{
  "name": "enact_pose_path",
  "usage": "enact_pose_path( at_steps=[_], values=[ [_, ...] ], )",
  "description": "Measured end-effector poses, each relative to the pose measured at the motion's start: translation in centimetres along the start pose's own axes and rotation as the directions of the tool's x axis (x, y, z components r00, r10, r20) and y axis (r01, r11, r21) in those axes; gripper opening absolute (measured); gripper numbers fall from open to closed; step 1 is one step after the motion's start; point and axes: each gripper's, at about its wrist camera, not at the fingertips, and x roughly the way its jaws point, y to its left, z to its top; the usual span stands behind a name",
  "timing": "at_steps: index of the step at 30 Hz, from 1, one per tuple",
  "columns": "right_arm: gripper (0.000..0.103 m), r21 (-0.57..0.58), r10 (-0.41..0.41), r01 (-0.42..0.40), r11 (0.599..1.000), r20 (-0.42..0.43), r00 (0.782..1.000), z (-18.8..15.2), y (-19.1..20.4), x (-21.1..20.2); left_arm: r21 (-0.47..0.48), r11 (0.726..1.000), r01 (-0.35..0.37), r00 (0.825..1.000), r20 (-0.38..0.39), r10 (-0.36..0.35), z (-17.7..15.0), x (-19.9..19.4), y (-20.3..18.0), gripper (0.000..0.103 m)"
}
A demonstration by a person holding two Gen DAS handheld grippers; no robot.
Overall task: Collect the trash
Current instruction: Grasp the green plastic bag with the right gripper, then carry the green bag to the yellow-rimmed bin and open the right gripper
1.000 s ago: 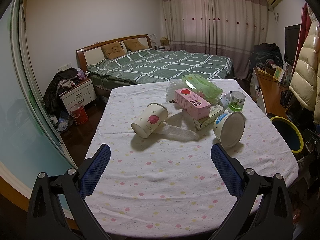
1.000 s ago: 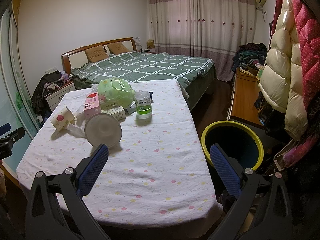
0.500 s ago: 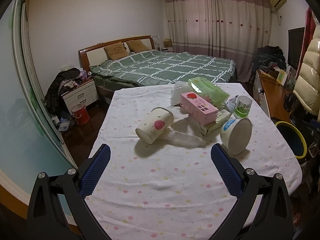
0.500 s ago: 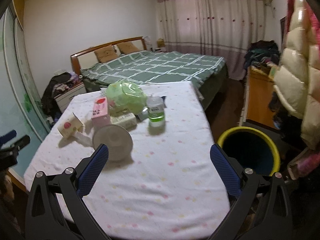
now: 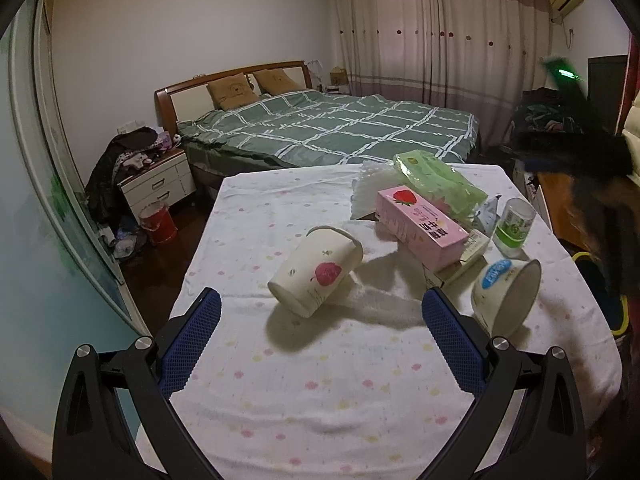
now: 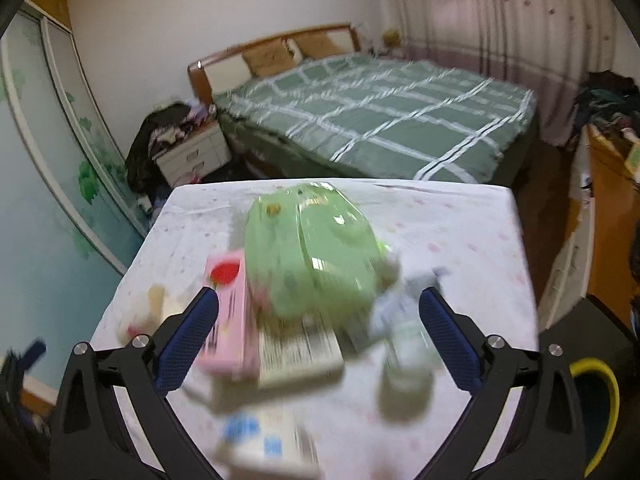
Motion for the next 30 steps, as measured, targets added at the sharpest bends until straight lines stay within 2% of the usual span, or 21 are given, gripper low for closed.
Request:
enact_pose_path(
  at_steps=[2,3,8,12,14,15,17,18,19,20,22,26,30],
  values=[
    [0.096,0.01,-0.002,0.002,1.0,-0.049,0.999,1.6,-0.1,2.4,0.002,1.0,0.003,1.0,-0.005,-0.003,0.4,0.8,-0.1,0.099],
    [0.096,-0.001,-0.032,0.032,0.999,-0.074,0.997,2.2,0.0,3.6,0.004,1.0,0.004,1.0,-0.006,-0.004,0.5,1.1,-0.1,0.099],
    [0.096,0.0,-0.08,0.081,0.997,-0.14,0.987,2.7,-0.4,6.0,0.017,1.0,0.016,1.0,-0.01,-0.016,0.8,2.2,-0.1,0.099],
    [0.093,0.051,-0.057,0.07,0.996,-0.229,0.972,3.1,-1.8,8.7,0.018,0.999,0.031,0.999,-0.018,-0.03,0.9,2.8,-0.2,0.099],
    [0.077,0.079,-0.031,0.054,0.995,-0.264,0.964,3.0,-2.6,9.3,0.02,0.999,0.034,0.999,-0.02,-0.034,0.9,2.9,-0.4,0.099],
    [0.074,0.092,-0.014,0.041,0.995,-0.277,0.961,2.9,-2.8,9.6,0.02,0.999,0.036,0.999,-0.02,-0.036,1.0,2.9,-0.4,0.099],
    [0.061,0.102,0.005,0.026,0.994,-0.291,0.957,2.6,-3.1,9.8,0.022,0.999,0.037,0.999,-0.018,-0.037,1.0,2.9,-0.5,0.099],
    [0.059,0.099,0.0,0.029,0.995,-0.286,0.958,2.8,-3.2,9.9,0.023,0.999,0.038,0.999,-0.018,-0.038,1.1,2.9,-0.5,0.099],
    [0.051,0.1,0.0,0.029,0.995,-0.28,0.96,2.7,-3.3,9.7,0.024,0.999,0.039,0.999,-0.017,-0.038,1.1,2.9,-0.6,0.099],
    [0.037,0.105,0.004,0.026,0.994,-0.275,0.961,2.8,-3.4,9.4,0.024,0.999,0.039,0.999,-0.017,-0.039,1.1,2.9,-0.6,0.099],
    [0.024,0.113,0.005,0.025,0.993,-0.258,0.966,2.9,-3.6,9.0,0.026,0.999,0.04,0.999,-0.015,-0.039,1.2,2.9,-0.7,0.099],
    [0.014,0.139,0.02,0.008,0.99,-0.201,0.979,3.3,-4.1,6.7,0.032,0.999,0.041,0.999,-0.007,-0.041,1.3,2.3,-0.9,0.099],
    [0.014,0.162,0.034,-0.013,0.987,-0.128,0.991,4.3,-4.9,3.1,0.042,0.998,0.046,0.999,0.008,-0.046,1.3,1.6,-1.3,0.099]
  ],
)
